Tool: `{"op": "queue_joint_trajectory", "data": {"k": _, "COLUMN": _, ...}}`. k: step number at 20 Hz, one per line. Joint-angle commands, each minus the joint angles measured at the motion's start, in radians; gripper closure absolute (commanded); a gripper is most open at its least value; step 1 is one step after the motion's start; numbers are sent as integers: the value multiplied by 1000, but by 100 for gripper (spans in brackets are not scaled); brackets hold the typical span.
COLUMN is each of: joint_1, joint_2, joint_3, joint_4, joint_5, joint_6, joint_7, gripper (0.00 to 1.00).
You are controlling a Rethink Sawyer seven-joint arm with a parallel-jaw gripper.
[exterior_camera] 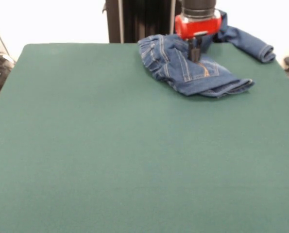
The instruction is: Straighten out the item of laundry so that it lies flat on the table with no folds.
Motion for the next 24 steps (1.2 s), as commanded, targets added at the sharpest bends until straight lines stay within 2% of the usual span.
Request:
{"op": "queue_joint_trajectory", "data": {"k": 1, "joint_1": -47, "joint_2": 26, "joint_3": 126, "joint_4": -7, "joint_5": -57, "joint_6": 72, "joint_7": -132, "gripper": 100}}
{"op": "queue_joint_trajectory", "data": {"k": 5, "joint_1": -69, "joint_2": 112, "joint_3": 143, "joint_4": -98, "joint_5": -109, "joint_6": 120, "joint_7": -187, "gripper": 100}}
{"op": "queue_joint_trajectory", "data": {"k": 10, "joint_1": -43, "joint_2": 203, "joint_3": 110, "joint_4": -178, "joint_5": -205, "joint_6": 82, "joint_7": -164, "gripper": 100}}
{"op": "queue_joint_trajectory", "data": {"k": 18, "joint_1": -39, "joint_2": 421, "joint_3": 169, "joint_4": -377, "joint_5": -336, "joint_6": 60, "joint_7": -213, "gripper": 100}}
{"op": "queue_joint_trajectory", "data": {"k": 22, "joint_1": -52, "joint_2": 409, "joint_3": 199, "joint_4": -390, "joint_5": -340, "joint_6": 111, "joint_7": -248, "gripper": 100}}
{"op": "queue_joint_trajectory", "data": {"k": 24, "joint_1": -61, "joint_2": 356, "joint_3": 209, "joint_4": -366, "joint_5": -316, "joint_6": 176, "joint_7": -282, "gripper": 100}}
